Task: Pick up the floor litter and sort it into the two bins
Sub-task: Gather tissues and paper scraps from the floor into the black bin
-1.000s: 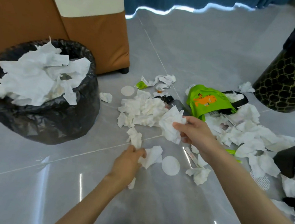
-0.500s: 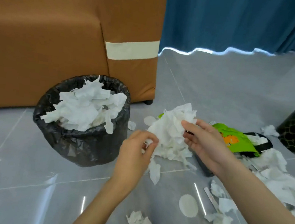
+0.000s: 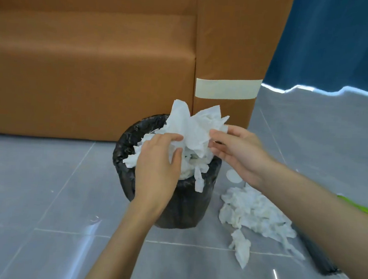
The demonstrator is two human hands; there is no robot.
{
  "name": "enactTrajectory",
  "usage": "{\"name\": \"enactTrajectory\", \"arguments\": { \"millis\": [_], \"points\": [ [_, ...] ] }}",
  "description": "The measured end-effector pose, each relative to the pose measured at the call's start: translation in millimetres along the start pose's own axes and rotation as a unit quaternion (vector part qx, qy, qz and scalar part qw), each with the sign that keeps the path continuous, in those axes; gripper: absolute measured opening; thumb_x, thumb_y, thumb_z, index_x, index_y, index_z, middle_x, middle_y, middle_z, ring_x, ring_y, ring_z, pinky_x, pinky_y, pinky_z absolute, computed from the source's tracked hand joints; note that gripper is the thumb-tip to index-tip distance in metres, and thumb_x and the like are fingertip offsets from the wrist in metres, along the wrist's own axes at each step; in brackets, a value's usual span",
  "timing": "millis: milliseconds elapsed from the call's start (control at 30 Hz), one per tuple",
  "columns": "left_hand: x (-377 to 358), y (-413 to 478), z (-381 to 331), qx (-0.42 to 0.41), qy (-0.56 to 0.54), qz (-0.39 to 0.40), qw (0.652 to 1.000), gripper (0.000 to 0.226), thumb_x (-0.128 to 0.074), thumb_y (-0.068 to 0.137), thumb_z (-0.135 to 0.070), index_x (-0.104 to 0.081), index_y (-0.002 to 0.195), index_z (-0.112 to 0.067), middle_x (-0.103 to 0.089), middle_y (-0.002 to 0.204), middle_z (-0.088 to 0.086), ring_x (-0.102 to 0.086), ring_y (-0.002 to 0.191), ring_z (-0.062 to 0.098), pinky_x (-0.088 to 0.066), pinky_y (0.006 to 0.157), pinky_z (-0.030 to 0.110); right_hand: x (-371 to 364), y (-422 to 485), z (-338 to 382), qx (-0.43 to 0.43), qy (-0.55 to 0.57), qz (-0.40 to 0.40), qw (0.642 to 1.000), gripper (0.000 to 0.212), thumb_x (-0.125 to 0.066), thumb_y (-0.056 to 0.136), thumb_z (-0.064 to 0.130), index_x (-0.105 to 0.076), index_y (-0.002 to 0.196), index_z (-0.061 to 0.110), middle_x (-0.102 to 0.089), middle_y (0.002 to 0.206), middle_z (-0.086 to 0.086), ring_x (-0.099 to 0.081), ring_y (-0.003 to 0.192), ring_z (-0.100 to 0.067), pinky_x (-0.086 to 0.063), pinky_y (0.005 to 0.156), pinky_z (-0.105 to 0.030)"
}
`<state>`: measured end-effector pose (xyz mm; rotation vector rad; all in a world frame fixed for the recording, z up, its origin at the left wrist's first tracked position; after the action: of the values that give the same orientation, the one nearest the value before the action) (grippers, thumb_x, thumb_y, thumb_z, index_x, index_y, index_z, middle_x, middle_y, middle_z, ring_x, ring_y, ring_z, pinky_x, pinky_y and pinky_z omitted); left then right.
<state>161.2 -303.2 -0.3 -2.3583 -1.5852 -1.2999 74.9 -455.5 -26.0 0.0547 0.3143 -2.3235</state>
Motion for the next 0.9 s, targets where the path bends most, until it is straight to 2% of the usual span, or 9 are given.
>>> {"name": "enactTrajectory", "arguments": {
  "millis": [100,200,267,333,433,533,667,767,900],
  "points": [
    [1,6,15,-0.003,0.075,-0.002,0.997,0.028,-0.054,0.092,-0.026,-0.057,0.12,-0.026,-0.051,0.118,-0.004,-0.04,0.107,0.017,-0.04,0.089,0.031,-19,11,-7,-0.025,-0.017,0.033,0.999,0.04,-0.064,0.087,0.007,-0.055,0.126,0.007,-0.064,0.115,-0.009,-0.069,0.086,-0.015,-0.057,0.068,-0.017],
    [12,7,15,-0.026,0.134,-0.059,0.989,0.019,-0.055,0.088,-0.024,-0.062,0.105,-0.02,-0.039,0.107,0.003,-0.026,0.093,0.014,-0.037,0.078,0.03,-22,16,-10,0.021,-0.163,0.051,0.985,0.047,-0.061,0.089,0.007,-0.05,0.135,0.01,-0.056,0.131,-0.003,-0.067,0.093,-0.013,-0.056,0.072,-0.016],
    [22,7,9,-0.041,0.153,-0.105,0.982,0.019,-0.048,0.086,-0.022,-0.058,0.101,-0.016,-0.039,0.109,0.005,-0.026,0.092,0.016,-0.037,0.081,0.032,-16,15,-10,0.067,-0.24,0.044,0.968,0.045,-0.059,0.089,0.011,-0.053,0.133,0.015,-0.055,0.134,0.003,-0.065,0.096,-0.008,-0.055,0.086,-0.024],
    [20,12,-1,-0.056,0.115,-0.093,0.987,0.027,-0.042,0.086,-0.027,-0.054,0.108,-0.016,-0.04,0.119,0.004,-0.033,0.101,0.019,-0.033,0.088,0.03,-7,10,-12,0.089,-0.283,0.032,0.954,0.043,-0.058,0.09,0.017,-0.054,0.133,0.022,-0.059,0.128,0.011,-0.061,0.1,-0.006,-0.05,0.097,-0.031],
    [-14,25,-20,-0.09,0.123,0.026,0.988,0.048,-0.035,0.091,-0.049,-0.043,0.133,-0.027,-0.031,0.146,-0.004,-0.025,0.134,0.021,-0.023,0.111,0.041,2,5,-20,0.097,-0.302,0.043,0.947,0.039,-0.053,0.094,0.017,-0.053,0.133,0.025,-0.059,0.099,0.02,-0.058,0.084,0.0,-0.049,0.083,-0.015],
    [-66,27,-10,-0.103,0.244,0.178,0.948,0.067,-0.032,0.091,-0.063,-0.013,0.148,-0.035,-0.005,0.158,-0.008,0.0,0.146,0.026,0.0,0.116,0.052,4,-1,-22,0.133,-0.35,0.069,0.925,0.041,-0.045,0.096,0.006,-0.054,0.13,0.026,-0.054,0.085,0.023,-0.055,0.074,0.008,-0.038,0.065,0.003],
    [-99,26,25,-0.068,0.273,0.265,0.922,0.068,-0.028,0.093,-0.06,0.002,0.149,-0.036,0.006,0.159,-0.007,0.009,0.145,0.031,0.001,0.115,0.053,5,-5,-29,0.154,-0.417,0.101,0.89,0.046,-0.042,0.096,0.002,-0.05,0.133,0.028,-0.056,0.114,0.012,-0.049,0.106,-0.007,-0.028,0.075,0.01],
    [-117,27,46,-0.063,0.314,0.32,0.892,0.065,-0.023,0.094,-0.06,0.005,0.148,-0.039,0.01,0.158,-0.007,0.007,0.145,0.031,-0.001,0.114,0.053,4,-3,-40,0.185,-0.493,0.115,0.842,0.047,-0.044,0.096,0.008,-0.044,0.138,0.03,-0.039,0.144,0.019,-0.035,0.131,-0.008,-0.022,0.099,-0.008],
    [-139,31,76,-0.03,0.336,0.41,0.847,0.067,-0.03,0.094,-0.059,0.008,0.146,-0.043,0.018,0.157,-0.009,0.012,0.145,0.031,-0.003,0.113,0.057,9,-3,-44,0.221,-0.554,0.091,0.797,0.048,-0.047,0.096,0.013,-0.041,0.14,0.033,-0.033,0.147,0.022,-0.031,0.131,-0.01,-0.021,0.103,-0.015]
  ]
}}
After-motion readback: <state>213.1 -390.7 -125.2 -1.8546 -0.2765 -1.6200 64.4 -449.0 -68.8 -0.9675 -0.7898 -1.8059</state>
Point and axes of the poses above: each hand's wrist, its own y-axis towards the middle knuckle, its own x-axis out of the back of the hand, z = x × y, the point moved 10 cm from there along y, towards the middle knuckle
